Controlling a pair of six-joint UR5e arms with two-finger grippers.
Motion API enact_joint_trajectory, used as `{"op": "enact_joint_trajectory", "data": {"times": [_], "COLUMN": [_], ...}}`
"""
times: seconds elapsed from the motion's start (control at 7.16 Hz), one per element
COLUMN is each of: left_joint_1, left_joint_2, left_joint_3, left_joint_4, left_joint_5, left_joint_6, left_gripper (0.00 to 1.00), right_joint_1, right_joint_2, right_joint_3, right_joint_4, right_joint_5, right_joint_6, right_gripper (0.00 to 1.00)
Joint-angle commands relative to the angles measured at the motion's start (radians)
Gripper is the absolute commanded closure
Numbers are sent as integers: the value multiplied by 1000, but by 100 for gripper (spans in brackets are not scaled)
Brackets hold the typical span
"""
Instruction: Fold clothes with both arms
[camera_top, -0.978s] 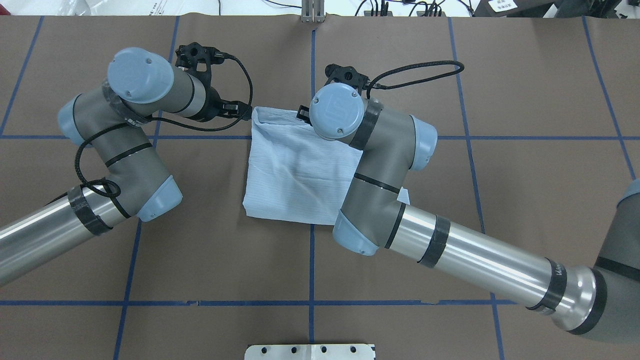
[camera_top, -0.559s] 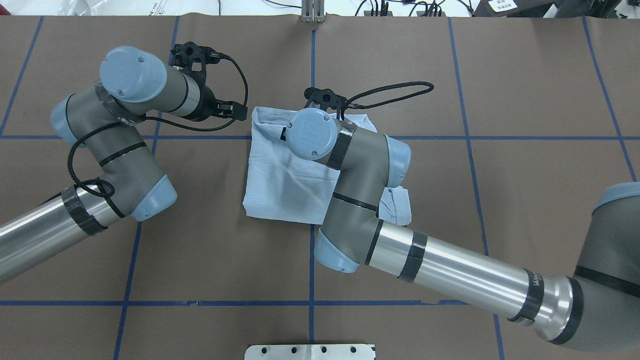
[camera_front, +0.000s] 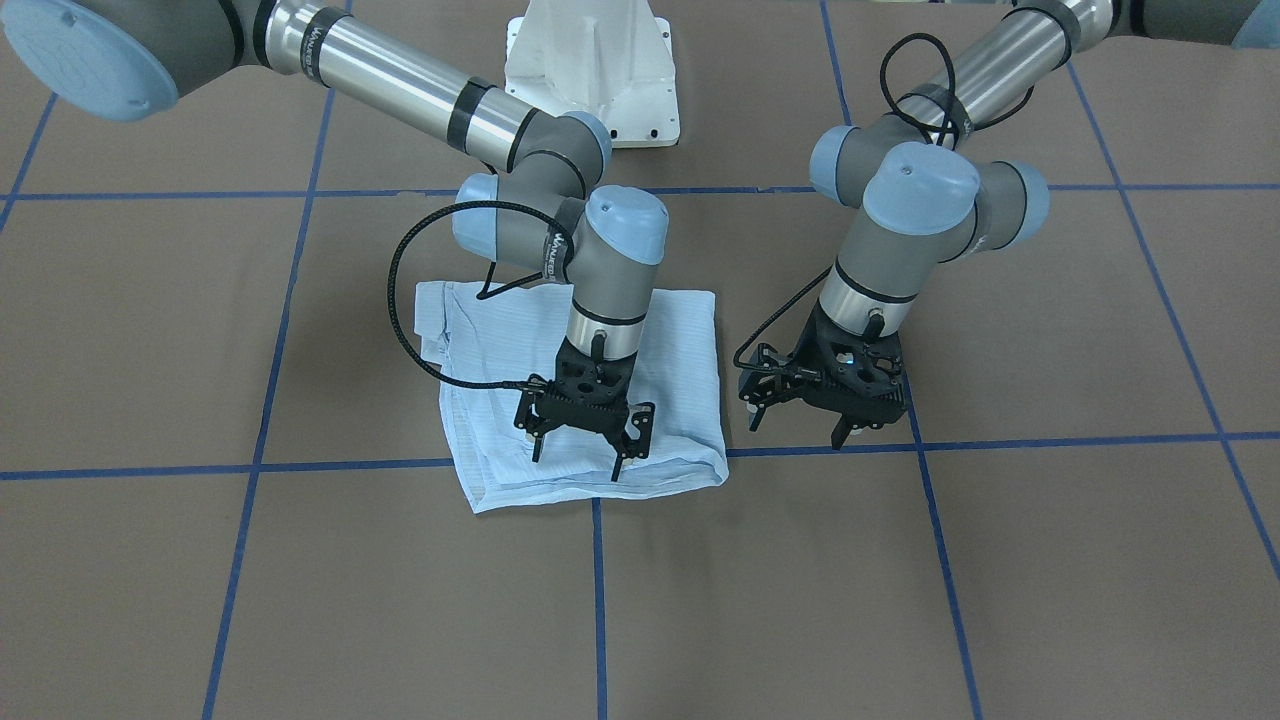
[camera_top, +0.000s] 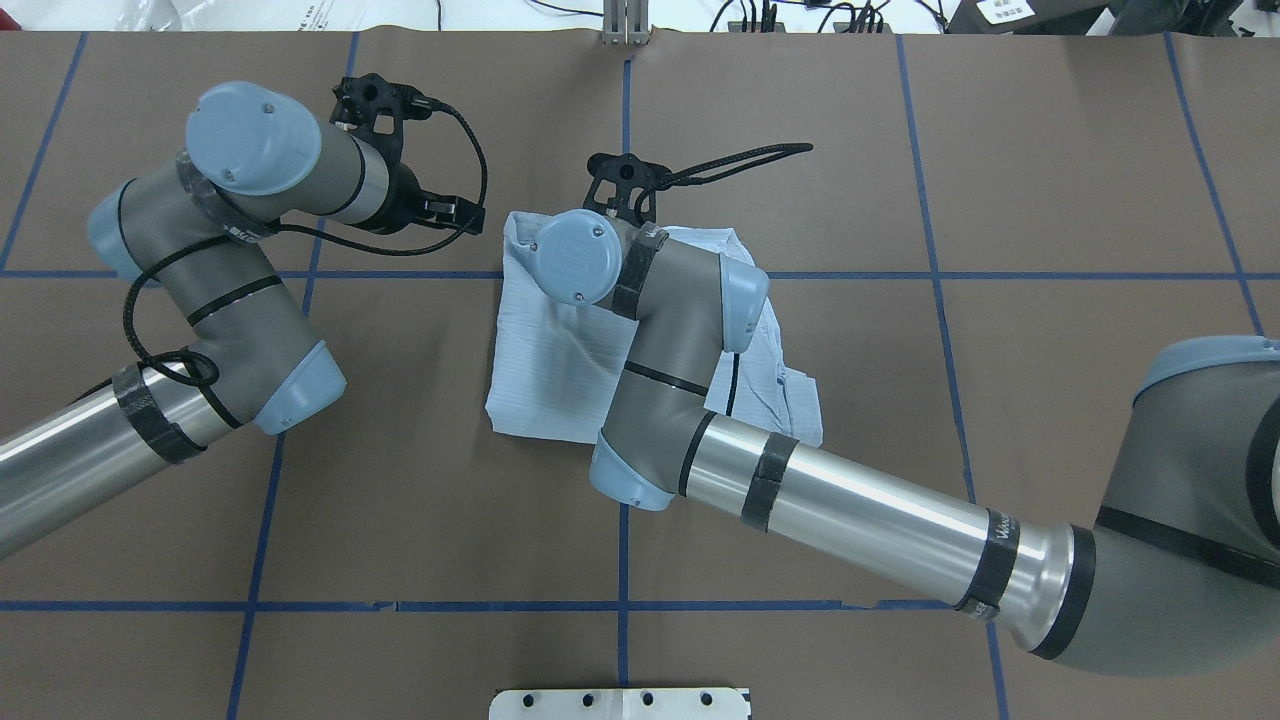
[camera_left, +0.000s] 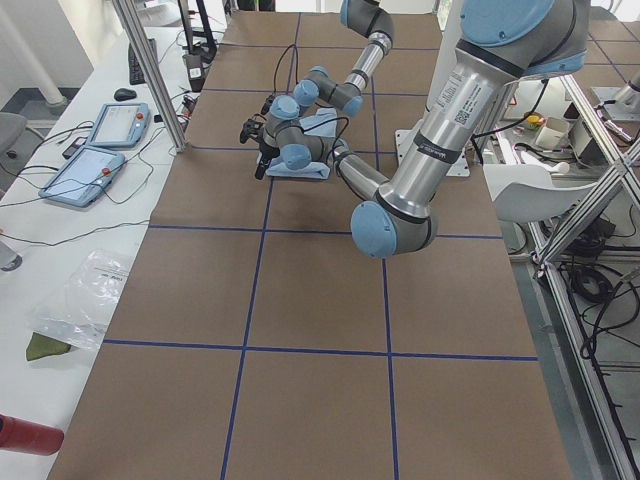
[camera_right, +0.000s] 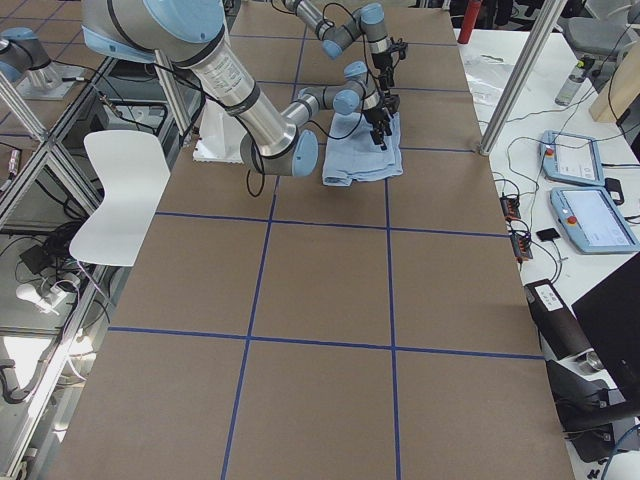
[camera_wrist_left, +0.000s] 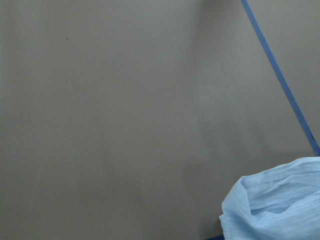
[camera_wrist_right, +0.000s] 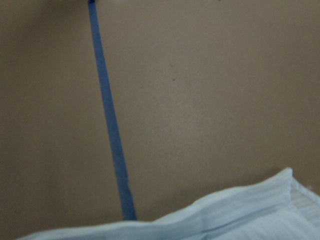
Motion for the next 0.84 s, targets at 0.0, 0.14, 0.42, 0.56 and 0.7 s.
{"op": "enact_joint_trajectory", "data": {"times": [0.0,0.14,0.42,0.56,0.7], "left_joint_1": [0,0,0,-2,-13], "left_joint_2": [12,14,93,186,255], "left_joint_3": [-22,-25,-118,-222,-364], "left_joint_4": [3,3,7,39,169], "left_joint_5": [0,0,-5,-35,-46], "left_joint_6": [-1,-5,-4,2,74], "left_gripper": [0,0,0,0,0], "right_joint_1": [68,112,216,298,396], "right_joint_2": [1,3,-94,-162,-267], "right_joint_3": [-62,-47,174,338,510], "right_joint_4": [0,0,-70,-220,-352], "right_joint_5": [-91,-28,292,406,498], "right_joint_6": [-102,-154,-307,-433,-619], "right_gripper": [0,0,0,0,0]}}
